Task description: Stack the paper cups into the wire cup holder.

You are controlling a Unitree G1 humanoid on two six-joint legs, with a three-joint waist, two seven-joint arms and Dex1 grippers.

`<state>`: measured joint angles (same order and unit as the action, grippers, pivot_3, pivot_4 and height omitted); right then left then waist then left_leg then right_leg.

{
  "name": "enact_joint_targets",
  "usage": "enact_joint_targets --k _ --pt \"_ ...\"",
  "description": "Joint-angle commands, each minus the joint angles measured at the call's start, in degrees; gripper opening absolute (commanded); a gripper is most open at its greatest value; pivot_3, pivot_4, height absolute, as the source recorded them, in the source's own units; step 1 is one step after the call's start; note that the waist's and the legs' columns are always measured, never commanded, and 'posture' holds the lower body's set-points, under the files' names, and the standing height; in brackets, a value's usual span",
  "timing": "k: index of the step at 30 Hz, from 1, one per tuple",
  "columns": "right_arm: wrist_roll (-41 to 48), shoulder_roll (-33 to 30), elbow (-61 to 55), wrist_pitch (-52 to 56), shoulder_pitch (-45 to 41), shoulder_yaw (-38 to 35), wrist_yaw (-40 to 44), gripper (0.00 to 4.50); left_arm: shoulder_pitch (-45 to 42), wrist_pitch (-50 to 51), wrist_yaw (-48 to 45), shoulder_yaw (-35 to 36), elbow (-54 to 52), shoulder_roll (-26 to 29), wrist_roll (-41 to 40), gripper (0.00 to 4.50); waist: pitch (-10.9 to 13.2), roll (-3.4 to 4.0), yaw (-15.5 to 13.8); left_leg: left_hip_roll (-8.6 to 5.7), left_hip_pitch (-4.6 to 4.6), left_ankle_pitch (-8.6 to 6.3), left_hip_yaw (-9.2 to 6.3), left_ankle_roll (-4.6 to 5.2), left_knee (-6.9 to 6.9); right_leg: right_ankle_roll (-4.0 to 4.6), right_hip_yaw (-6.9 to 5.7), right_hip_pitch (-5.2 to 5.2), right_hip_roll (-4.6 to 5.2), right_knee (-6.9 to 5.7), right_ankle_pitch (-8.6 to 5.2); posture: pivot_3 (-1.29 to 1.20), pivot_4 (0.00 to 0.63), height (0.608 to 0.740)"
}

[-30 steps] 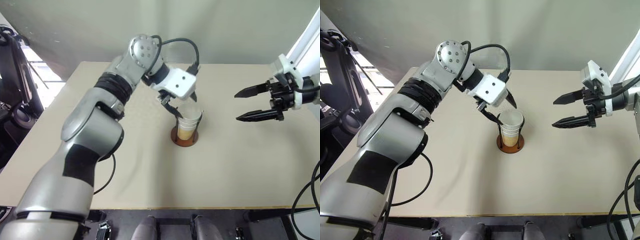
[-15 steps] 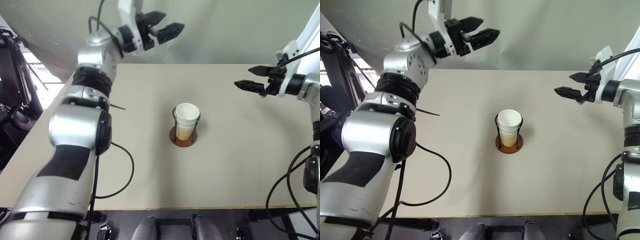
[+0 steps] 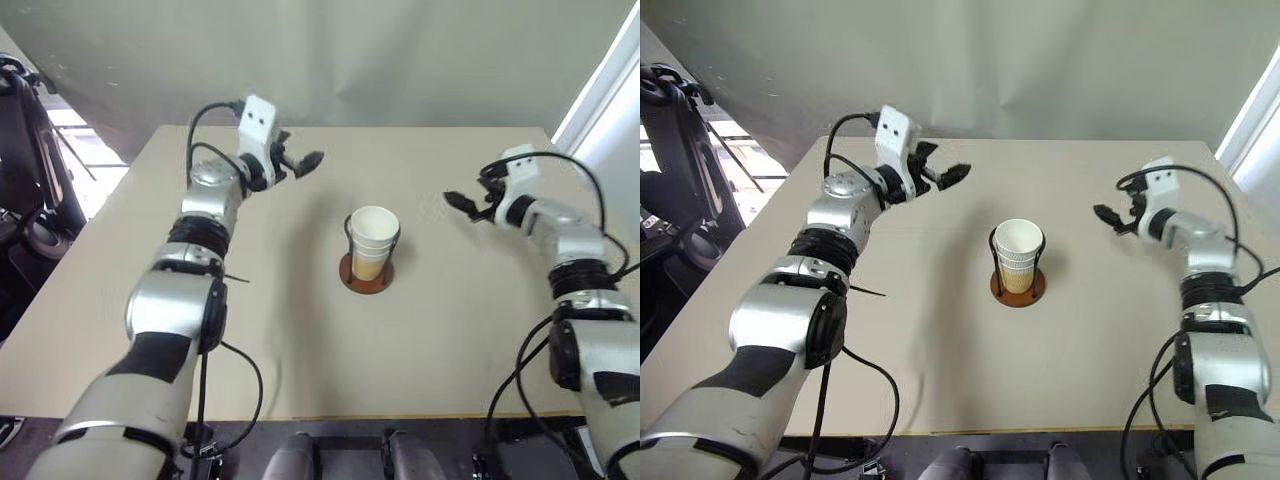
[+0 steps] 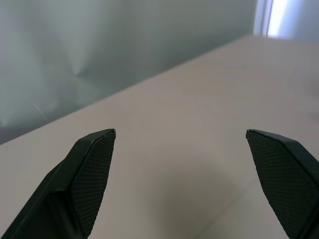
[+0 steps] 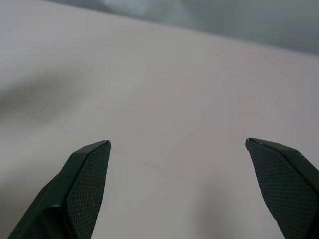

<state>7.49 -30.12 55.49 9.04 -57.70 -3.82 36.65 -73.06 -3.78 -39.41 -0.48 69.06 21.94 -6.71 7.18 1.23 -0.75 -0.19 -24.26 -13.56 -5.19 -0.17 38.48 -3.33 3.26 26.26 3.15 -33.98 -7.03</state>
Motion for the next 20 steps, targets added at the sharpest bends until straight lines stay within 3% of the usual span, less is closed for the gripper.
enact_joint_targets --k 1,5,10,20 --pt "-1.11 1.87 0.82 -5.43 -0.26 -0.99 -4.28 4.5 1.93 -2.43 -2.23 0.78 0.25 -0.46 1.05 4.48 0.0 0.0 -0.02 0.01 0.0 0.0 -0.01 0.0 0.01 0.03 0.01 0.0 0.0 0.0 0.05 0.0 0.15 0.74" --pt "-0.14 3.7 2.96 -6.94 -0.43 -2.42 -5.29 4.5 4.94 -2.88 -5.15 2.28 -1.16 -2.15 -0.27 4.48 0.0 0.0 -0.14 0.0 -0.02 0.01 -0.05 -0.01 0.06 0.11 0.0 -0.01 0.0 0.01 0.14 0.0 0.15 0.74" --pt "-2.77 5.6 3.12 -14.99 1.66 -1.01 -8.78 4.5 8.11 -4.07 -1.45 6.17 -1.83 -3.46 -2.17 4.48 0.0 0.0 -0.1 0.0 -0.06 0.0 -0.08 -0.02 0.1 0.21 -0.01 0.0 -0.01 0.03 0.23 0.0 0.15 0.74" --pt "-2.34 8.29 3.01 -15.9 3.57 -1.52 -7.58 4.5 13.79 -5.02 4.16 8.01 -5.46 -3.93 -1.89 4.48 0.0 0.0 -0.05 0.02 -0.02 0.0 -0.09 -0.03 0.02 0.27 -0.02 0.01 -0.02 0.04 0.28 0.0 0.15 0.74"
